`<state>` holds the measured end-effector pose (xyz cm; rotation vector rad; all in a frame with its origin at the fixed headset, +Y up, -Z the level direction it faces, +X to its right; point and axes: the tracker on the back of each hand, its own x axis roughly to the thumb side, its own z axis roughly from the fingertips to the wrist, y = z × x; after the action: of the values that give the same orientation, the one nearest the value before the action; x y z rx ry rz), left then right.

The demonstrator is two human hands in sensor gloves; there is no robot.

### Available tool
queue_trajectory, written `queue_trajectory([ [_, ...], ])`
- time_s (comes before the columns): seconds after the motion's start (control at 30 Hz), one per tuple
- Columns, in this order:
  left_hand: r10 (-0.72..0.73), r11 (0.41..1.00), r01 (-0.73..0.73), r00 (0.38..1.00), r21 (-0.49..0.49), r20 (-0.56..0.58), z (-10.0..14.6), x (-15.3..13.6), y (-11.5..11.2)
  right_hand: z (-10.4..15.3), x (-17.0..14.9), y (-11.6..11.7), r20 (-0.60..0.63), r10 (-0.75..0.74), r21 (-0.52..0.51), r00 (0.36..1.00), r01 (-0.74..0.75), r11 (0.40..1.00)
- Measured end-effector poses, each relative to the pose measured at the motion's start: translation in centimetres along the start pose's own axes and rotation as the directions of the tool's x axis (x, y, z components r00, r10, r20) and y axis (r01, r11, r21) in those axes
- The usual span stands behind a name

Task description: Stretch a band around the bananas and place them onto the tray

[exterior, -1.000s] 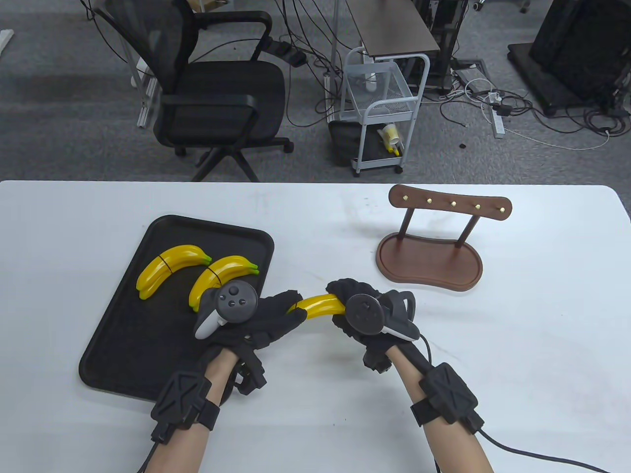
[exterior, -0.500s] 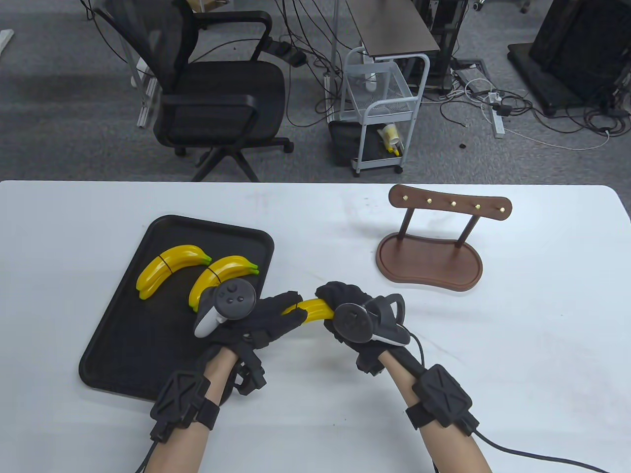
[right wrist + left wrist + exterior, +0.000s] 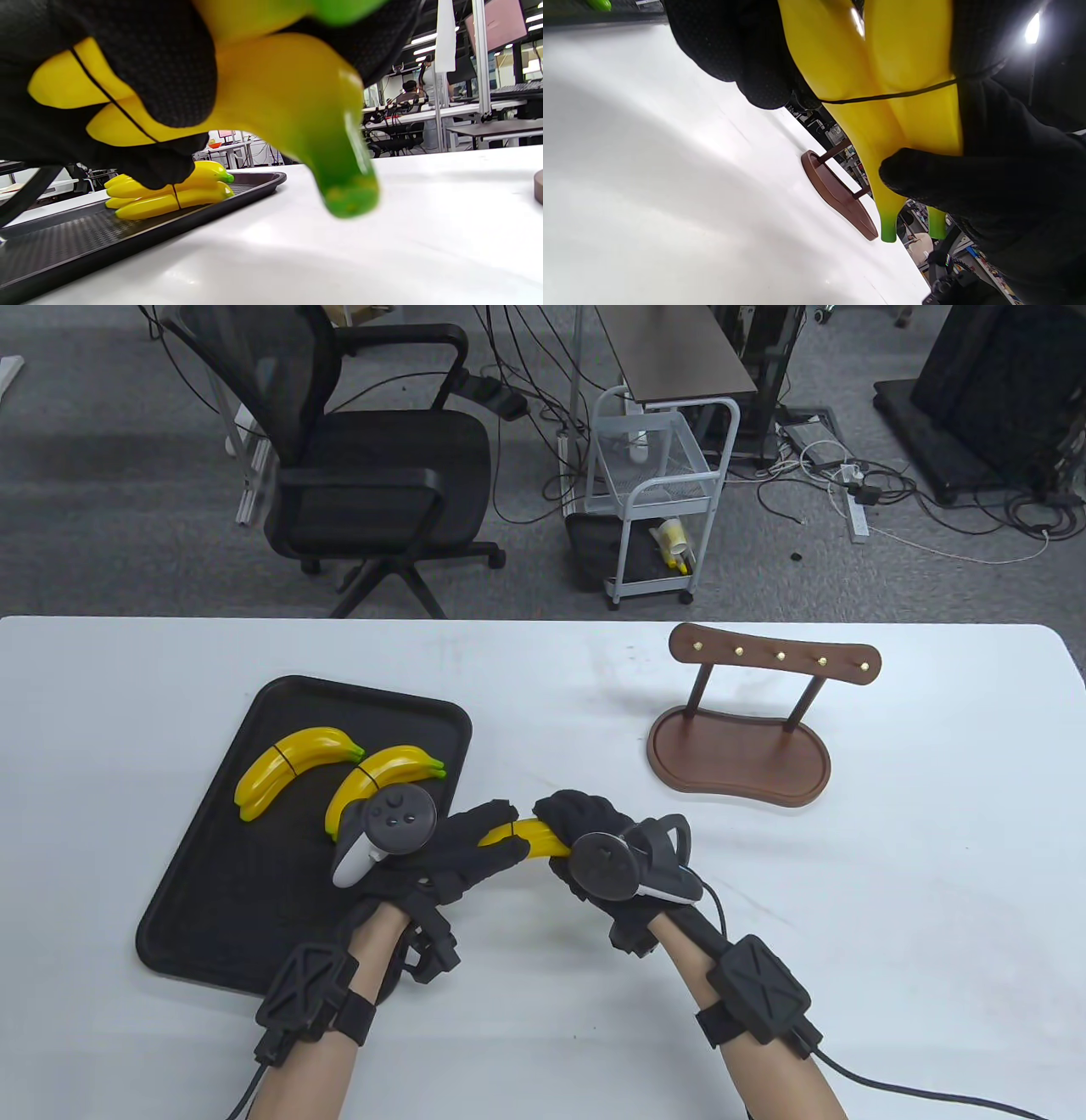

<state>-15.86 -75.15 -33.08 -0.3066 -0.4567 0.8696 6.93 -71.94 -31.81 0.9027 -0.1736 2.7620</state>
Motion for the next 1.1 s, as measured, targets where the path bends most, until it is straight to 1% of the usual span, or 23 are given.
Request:
queue_trajectory([
  [0.07,-0.007,1.0,0.007,1.0,0.01,0.001,0.1,0.1,0.2,0.0,-0.4,-0.1,-0.003,-0.056,0.019,0.998,0.056,0.998],
  [0.1,-0.014,1.0,0.014,1.0,0.016,0.004,0.2,0.1,0.4,0.0,-0.8,-0.2,-0.014,-0.121,0.027,0.993,0.122,0.992],
  [0.13,-0.013,1.0,0.013,1.0,0.019,0.004,0.2,0.2,0.5,0.0,-1.0,-0.2,-0.019,-0.144,0.029,0.989,0.144,0.989],
  [0.17,-0.015,1.0,0.014,1.0,0.026,0.011,0.3,0.3,0.7,0.0,-1.6,-0.3,-0.033,-0.209,0.046,0.977,0.211,0.976],
  [0.27,-0.06,0.997,0.059,0.998,0.049,0.023,0.5,0.9,0.9,0.1,-2.8,-0.5,-0.06,-0.348,0.065,0.936,0.351,0.934],
  [0.33,-0.083,0.995,0.081,0.996,0.056,0.03,0.6,1.2,1.0,0.2,-3.3,-0.6,-0.073,-0.417,0.06,0.906,0.421,0.905],
  [0.37,-0.099,0.993,0.096,0.994,0.063,0.039,0.6,1.5,1.0,0.3,-3.8,-0.6,-0.085,-0.467,0.054,0.88,0.473,0.88],
  [0.5,-0.14,0.988,0.136,0.988,0.072,0.061,0.7,2.1,1.0,0.4,-4.7,-0.4,-0.108,-0.557,0.057,0.823,0.565,0.823],
  [0.57,-0.155,0.986,0.149,0.985,0.081,0.07,0.7,2.2,1.0,0.4,-4.9,-0.3,-0.109,-0.572,0.073,0.813,0.581,0.811],
  [0.67,-0.14,0.987,0.133,0.987,0.086,0.075,0.7,2.2,1.0,0.4,-5.0,-0.1,-0.108,-0.577,0.082,0.81,0.585,0.807],
  [0.8,-0.144,0.986,0.137,0.987,0.09,0.077,0.7,2.2,0.9,0.4,-4.9,0.1,-0.105,-0.581,0.069,0.807,0.589,0.805],
  [0.93,-0.147,0.987,0.139,0.985,0.085,0.087,0.7,2.2,0.9,0.5,-4.8,-0.4,-0.071,-0.564,-0.007,0.823,0.565,0.825],
  [1.0,-0.143,0.988,0.135,0.985,0.08,0.099,0.7,2.4,0.9,0.5,-4.5,-1.0,-0.053,-0.54,-0.016,0.84,0.54,0.841],
  [1.1,-0.151,0.986,0.143,0.982,0.084,0.11,0.8,2.6,1.0,0.6,-4.3,-1.4,-0.038,-0.526,-0.041,0.85,0.525,0.85],
])
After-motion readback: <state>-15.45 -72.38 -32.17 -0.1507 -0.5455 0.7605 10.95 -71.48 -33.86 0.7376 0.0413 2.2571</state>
